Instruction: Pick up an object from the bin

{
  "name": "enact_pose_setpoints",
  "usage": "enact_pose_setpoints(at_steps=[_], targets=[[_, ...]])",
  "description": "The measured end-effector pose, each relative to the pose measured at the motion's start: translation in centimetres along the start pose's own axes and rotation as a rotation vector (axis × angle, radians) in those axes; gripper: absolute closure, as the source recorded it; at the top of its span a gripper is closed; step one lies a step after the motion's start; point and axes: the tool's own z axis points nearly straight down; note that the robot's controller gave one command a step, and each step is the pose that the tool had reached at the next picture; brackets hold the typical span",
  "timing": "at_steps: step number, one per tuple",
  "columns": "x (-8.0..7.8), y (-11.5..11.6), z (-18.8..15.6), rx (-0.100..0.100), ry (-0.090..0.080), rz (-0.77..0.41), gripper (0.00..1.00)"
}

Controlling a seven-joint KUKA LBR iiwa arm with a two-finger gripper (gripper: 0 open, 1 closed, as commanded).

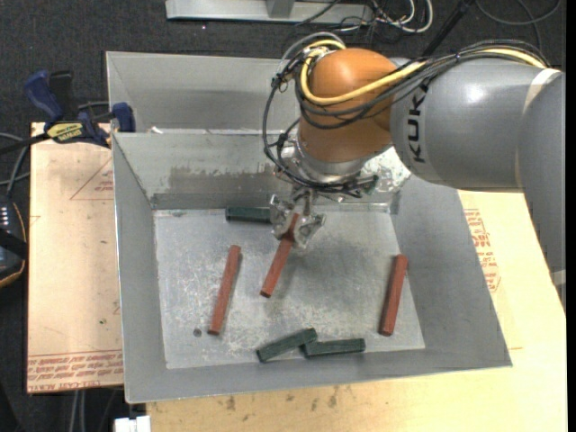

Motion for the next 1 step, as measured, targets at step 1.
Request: enact_pose_setpoints(at_steps=[1], targets=[[-5.16,1.53,-7.11,-0.006,0.002,-0.042,1.0]])
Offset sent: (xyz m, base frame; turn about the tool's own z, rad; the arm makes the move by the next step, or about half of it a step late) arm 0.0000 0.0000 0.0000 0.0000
